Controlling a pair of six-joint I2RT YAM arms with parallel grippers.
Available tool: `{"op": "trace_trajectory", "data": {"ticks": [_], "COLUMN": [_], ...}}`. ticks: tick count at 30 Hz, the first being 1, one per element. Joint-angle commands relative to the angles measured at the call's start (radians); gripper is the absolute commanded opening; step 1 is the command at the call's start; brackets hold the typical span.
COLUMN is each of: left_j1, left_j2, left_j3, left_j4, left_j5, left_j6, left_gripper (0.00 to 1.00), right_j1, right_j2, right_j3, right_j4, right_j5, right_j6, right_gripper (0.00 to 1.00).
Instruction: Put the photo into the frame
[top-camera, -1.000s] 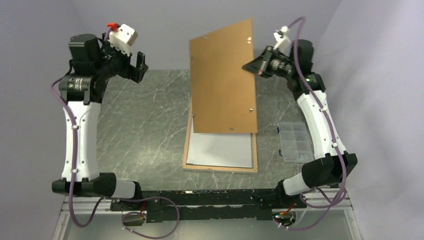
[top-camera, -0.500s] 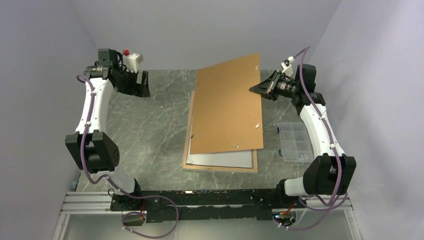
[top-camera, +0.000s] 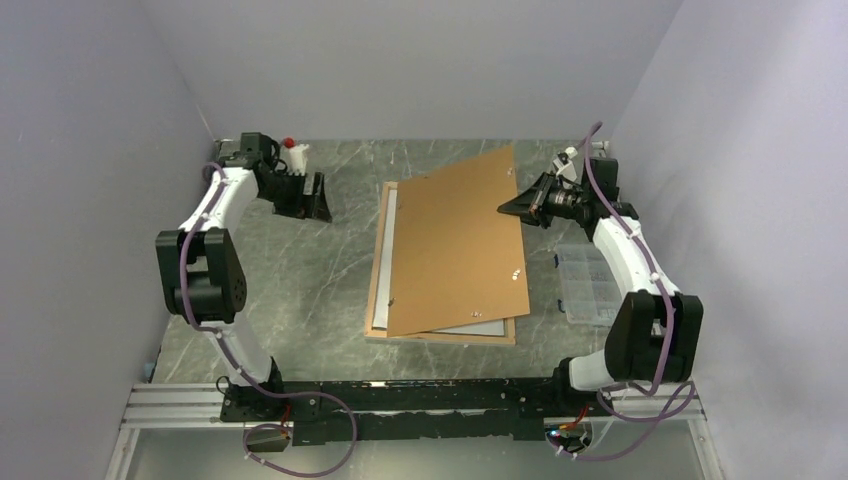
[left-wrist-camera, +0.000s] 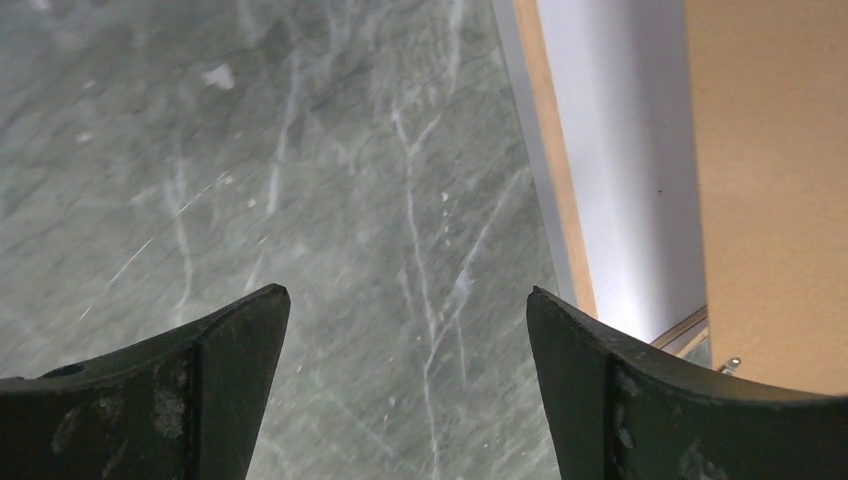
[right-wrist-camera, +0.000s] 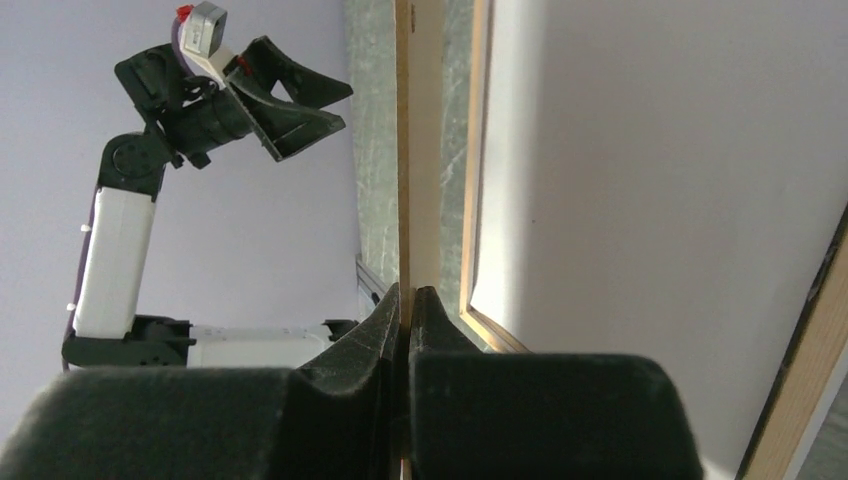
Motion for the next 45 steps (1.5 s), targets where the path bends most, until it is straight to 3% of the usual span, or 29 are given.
{"op": "trace_trajectory", "data": {"ticks": [1,9,16,24,45], "left_j1": [-0.049,-0.138,-0.186,-0.211,-0.257], "left_j2": [0.036,0.129,0.197,0.255,0.282], "left_j3": [-0.014,-0.033,-0.031,-0.034,-0.090], "left_j4": [0.076,0.151,0.195,0.222,0.264], "left_j5": [0.060,0.078,0.104,0.138,0.159], "left_j6": [-0.024,-0.076,-0.110,-0.132,-0.140], "left_gripper": [0.93,0.83,0.61,0.46,0.32], "right_j1": [-0.006,-0.006,-0.006,0.003,0.050], "right_j2": [0.039,0.141,0.217,0.245,0.258], "right_j3": [-0.009,-0.038,-0.047,-0.056,-0.105], "right_j4": [0.162,0.290,0.360,0.439,0.519], "right_j5": [-0.070,-0.061,-0.066,-0.059,-0.057], "right_j6": [0.039,0.057,0.087,0.110,0.154], "right_gripper": [0.00,0.00,0.00,0.00,0.00]}}
